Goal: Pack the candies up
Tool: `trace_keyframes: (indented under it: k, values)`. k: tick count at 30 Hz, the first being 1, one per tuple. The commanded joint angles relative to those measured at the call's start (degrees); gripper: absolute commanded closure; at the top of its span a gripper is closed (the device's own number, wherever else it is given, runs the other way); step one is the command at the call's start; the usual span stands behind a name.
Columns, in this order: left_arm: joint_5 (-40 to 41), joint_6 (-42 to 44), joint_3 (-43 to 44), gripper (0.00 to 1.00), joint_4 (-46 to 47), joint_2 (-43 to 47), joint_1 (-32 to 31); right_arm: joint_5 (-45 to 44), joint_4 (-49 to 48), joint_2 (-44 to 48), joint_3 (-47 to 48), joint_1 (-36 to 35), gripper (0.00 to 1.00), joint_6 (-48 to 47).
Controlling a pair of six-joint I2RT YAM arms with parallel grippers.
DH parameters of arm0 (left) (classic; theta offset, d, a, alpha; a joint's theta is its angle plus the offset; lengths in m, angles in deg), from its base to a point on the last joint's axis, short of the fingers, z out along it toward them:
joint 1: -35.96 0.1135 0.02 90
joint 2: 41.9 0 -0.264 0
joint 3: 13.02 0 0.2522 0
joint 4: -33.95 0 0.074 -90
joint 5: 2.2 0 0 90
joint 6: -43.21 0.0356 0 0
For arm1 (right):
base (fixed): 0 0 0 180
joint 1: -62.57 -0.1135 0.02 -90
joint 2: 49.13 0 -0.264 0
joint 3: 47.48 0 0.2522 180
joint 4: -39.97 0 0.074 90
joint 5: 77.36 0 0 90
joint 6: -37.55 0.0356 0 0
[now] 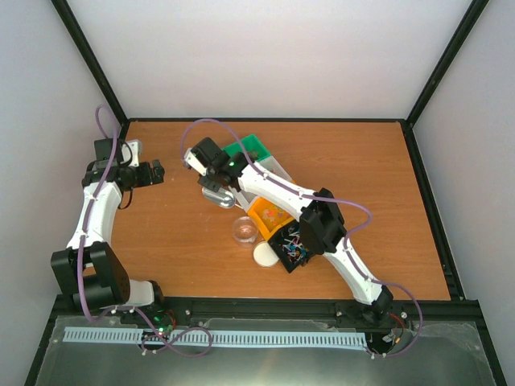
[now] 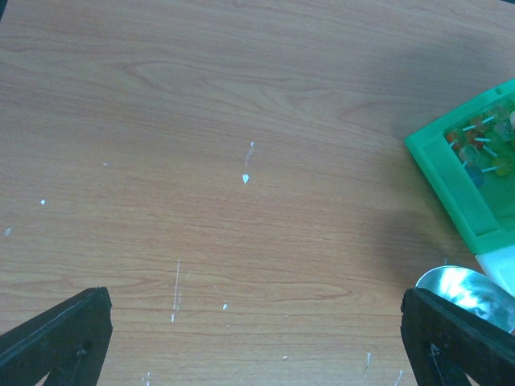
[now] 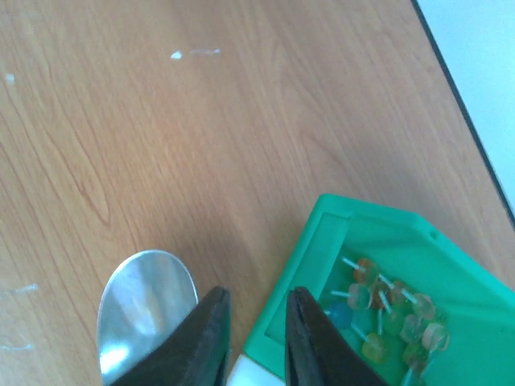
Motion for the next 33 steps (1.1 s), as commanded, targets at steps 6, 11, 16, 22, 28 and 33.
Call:
trace_keyframes:
  k: [6,11,16,22,28,33]
  values:
    - [-0.9,1.3,1.5,0.00,0.7,1.4,0.2,4.0,8.4,-1.9,4.5,0.8,0.65,-0.2]
    - [-0.8,1.4,1.3,0.00,0.7,1.8,0.3,5.7,8.8,-3.4,4.3,2.0,0.62,-2.4]
    - [-0.7,1.5,0.9,0.00,0.8,1.8,0.3,5.1,9.0,-5.8,4.3,2.4,0.63,-3.6]
    - [-0.7,1.1,1.0,0.00,0.9,1.5,0.2,4.7,8.9,-7.6,4.4,2.5,0.66,-3.7]
    - [-0.8,1.5,1.0,0.00,0.7,1.5,0.3,4.1,8.5,-8.3,4.6,2.7,0.86,-2.7]
    - [-2.2,2.3,0.7,0.00,1.1,1.6,0.2,5.9,7.1,-6.4,4.7,2.9,0.97,0.5]
